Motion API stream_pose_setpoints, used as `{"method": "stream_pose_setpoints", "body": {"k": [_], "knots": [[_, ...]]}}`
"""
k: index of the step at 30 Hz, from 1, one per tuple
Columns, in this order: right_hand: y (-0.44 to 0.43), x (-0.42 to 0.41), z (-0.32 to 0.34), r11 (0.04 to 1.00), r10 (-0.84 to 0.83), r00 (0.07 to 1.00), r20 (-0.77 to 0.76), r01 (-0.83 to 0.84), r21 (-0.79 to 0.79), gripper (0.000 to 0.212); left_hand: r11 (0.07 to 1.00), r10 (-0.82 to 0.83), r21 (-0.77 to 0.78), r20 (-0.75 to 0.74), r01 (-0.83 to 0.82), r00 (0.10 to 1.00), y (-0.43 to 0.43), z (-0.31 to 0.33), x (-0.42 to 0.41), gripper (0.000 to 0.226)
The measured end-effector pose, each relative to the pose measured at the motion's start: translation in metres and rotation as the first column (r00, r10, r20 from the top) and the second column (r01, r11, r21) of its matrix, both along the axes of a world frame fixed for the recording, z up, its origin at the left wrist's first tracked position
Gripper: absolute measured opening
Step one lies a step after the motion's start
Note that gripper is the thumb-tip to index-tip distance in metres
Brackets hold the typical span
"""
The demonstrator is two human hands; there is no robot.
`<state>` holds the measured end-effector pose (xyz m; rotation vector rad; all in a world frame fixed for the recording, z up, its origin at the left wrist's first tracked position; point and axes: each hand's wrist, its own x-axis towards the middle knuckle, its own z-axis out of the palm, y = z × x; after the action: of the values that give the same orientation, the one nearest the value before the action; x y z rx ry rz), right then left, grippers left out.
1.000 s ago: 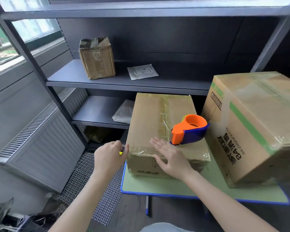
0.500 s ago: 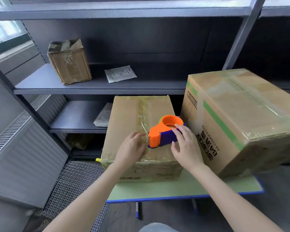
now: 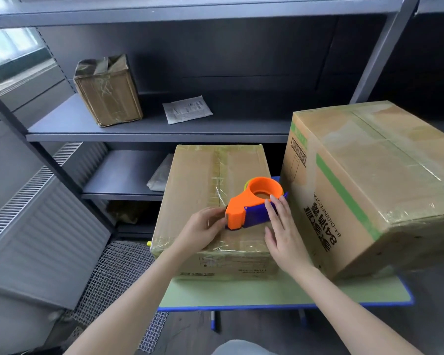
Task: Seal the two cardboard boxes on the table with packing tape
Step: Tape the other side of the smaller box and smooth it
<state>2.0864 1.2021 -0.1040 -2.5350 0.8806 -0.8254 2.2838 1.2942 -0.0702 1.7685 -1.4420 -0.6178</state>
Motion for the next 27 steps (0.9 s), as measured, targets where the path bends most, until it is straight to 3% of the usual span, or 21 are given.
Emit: {"method": "stream_pose_setpoints", "body": {"k": [11,18,21,24,27], "knots": [[0.000,0.000,-0.002,0.998,-0.030,0.999,0.026,0.032,-0.058,0.066,0.997,0.074,0.013,-0.061,-0.073,0.995,0.003,-0.004,0.000,0.033],[-0.015,0.005,0.018,0.926,-0.208,0.967,-0.149,0.146,-0.348,0.058,0.967,0.238,-0.139,0.178,-0.215,0.955,0.001,-0.006,-0.004,0.020],[-0.019,0.013,0.027,0.939,-0.165,0.966,-0.199,0.092,-0.331,0.052,0.944,0.309,-0.208,0.284,-0.257,0.908,0.004,-0.008,-0.004,0.017],[-0.027,0.017,0.031,0.969,-0.100,0.963,-0.252,0.037,-0.243,0.050,0.903,0.422,-0.189,0.218,-0.387,0.880,0.009,-0.008,0.000,0.021],[-0.033,0.018,0.035,0.983,-0.046,0.961,-0.271,-0.004,-0.181,0.046,0.916,0.401,-0.144,0.257,-0.375,0.880,0.018,-0.009,0.008,0.022]]}}
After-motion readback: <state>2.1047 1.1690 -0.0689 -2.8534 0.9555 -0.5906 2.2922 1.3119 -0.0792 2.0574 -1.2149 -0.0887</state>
